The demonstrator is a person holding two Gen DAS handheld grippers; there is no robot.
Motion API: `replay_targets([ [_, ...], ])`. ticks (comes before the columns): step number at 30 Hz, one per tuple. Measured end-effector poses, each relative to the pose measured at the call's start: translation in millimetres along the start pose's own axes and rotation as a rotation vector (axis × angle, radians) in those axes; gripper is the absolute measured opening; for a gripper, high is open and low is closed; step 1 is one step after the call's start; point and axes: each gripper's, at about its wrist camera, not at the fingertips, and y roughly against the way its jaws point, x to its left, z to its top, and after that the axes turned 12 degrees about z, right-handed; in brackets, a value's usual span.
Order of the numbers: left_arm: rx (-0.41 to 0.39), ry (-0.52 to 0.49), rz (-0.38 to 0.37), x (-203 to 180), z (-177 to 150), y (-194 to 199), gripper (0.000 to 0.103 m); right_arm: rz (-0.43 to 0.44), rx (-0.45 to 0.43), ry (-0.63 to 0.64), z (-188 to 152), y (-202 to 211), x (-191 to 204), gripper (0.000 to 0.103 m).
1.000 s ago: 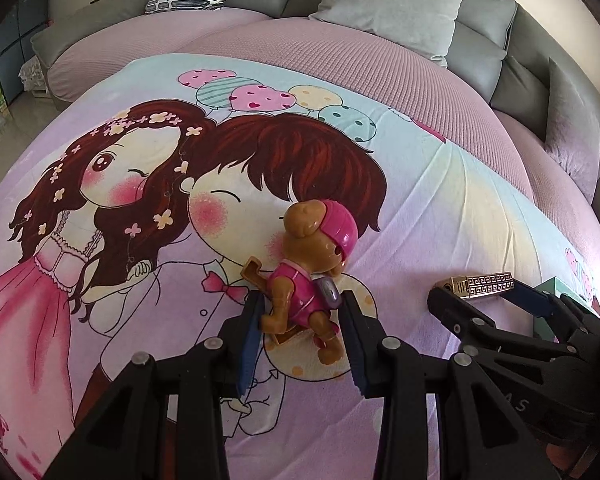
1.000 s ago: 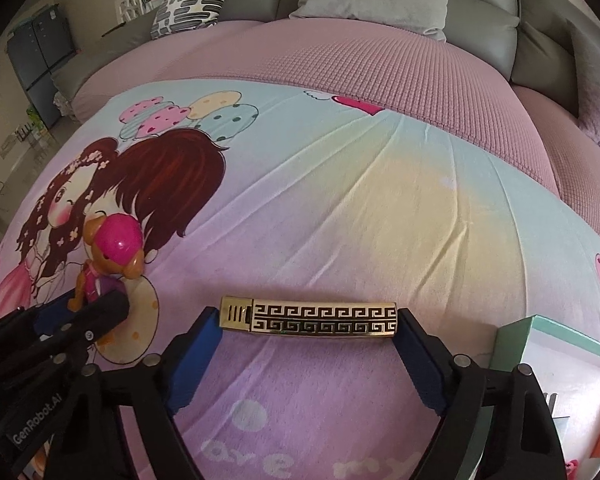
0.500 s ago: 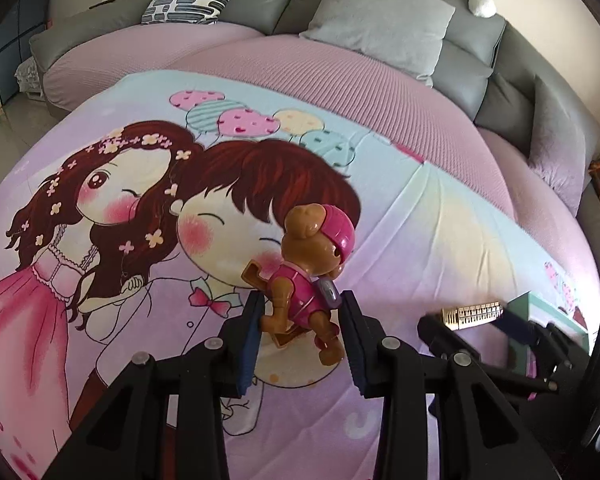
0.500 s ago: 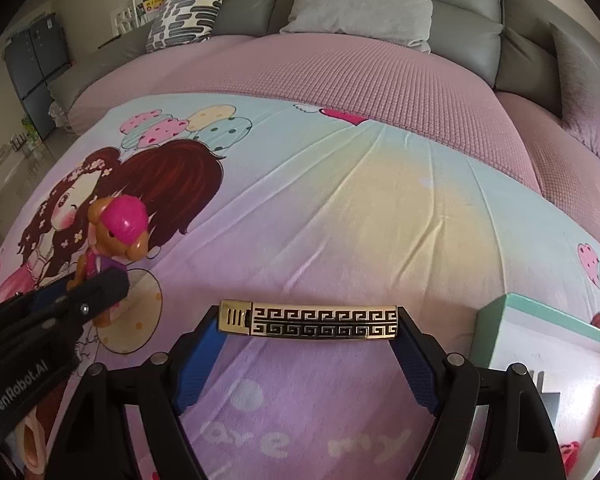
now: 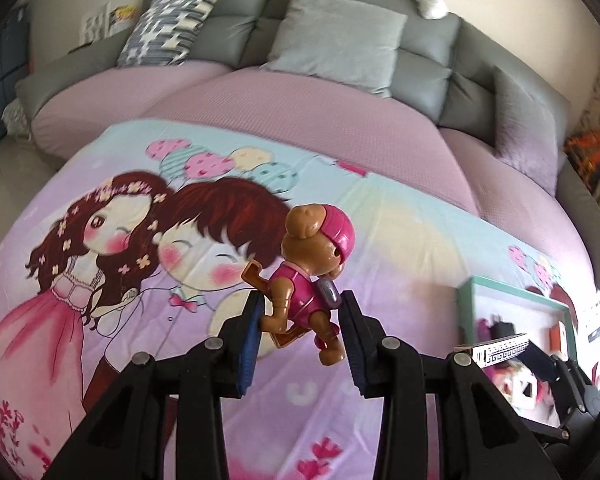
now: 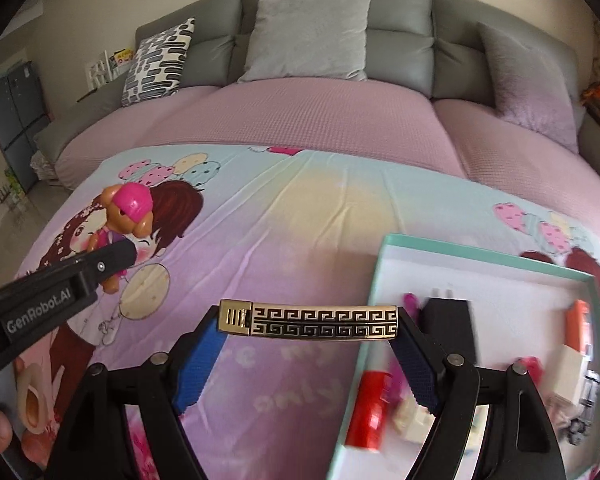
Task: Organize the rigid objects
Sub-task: 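Carry the pink dog figure and gold patterned bar over the tray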
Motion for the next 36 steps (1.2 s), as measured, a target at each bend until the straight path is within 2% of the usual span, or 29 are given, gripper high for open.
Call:
replay_targets([
  [7, -0.054, -0.088, -0.029, -30.9, -12.4, 37.1, 0.039, -0.05, -0.034, -0.106, -28.1, 45.6, -27.4, 0.083],
  [14, -0.084, -0.157, -0.065, -61.4, -27.1, 64.8, 0.039, -0.173, -0.034, -0.157, -56.5, 82.0, -66.7, 0.083],
  [20, -0.092, -0.236, -0.112, -91.0, -43.2, 81.4, 0.039, -0.268, 0.011, -0.168, -74.7, 95.1, -100.2, 0.083],
  [30, -0.034, -0.414, -0.108, -147.0, -82.5, 81.3, 0.039, -0.258, 0.047, -0.226, -90.4, 98.3, -129.1, 0.084],
  [36, 0.01, -0.47, -0.108, -165.4, -102.7, 77.2, 0.04, -0.258, 0.058, -0.239, -94.9, 98.1, -138.5, 0.084],
])
